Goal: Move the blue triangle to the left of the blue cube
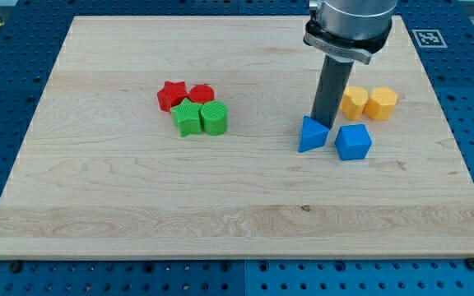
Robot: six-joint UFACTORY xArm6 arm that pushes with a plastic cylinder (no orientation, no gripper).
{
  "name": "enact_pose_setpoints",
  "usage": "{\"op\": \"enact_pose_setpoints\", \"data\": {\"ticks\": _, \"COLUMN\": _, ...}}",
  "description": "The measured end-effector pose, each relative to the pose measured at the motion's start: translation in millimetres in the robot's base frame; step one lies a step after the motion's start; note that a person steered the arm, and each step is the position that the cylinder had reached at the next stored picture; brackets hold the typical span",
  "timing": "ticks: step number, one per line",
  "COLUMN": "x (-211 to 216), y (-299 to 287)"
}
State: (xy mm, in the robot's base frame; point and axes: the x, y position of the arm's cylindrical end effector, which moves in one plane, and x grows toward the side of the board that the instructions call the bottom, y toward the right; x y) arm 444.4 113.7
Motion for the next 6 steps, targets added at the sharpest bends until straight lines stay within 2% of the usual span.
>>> {"op": "enact_pose_setpoints", "data": {"ticks": 1, "x": -29.6, "y": -7.4}}
{"op": "enact_pose_setpoints", "data": {"ticks": 2, "x": -32.3, "y": -44.5}}
{"op": "enact_pose_setpoints", "data": {"ticks": 3, "x": -9.0, "y": -44.5}}
{"op": "enact_pose_setpoints", "data": {"ticks": 6, "x": 3.6, "y": -9.8}}
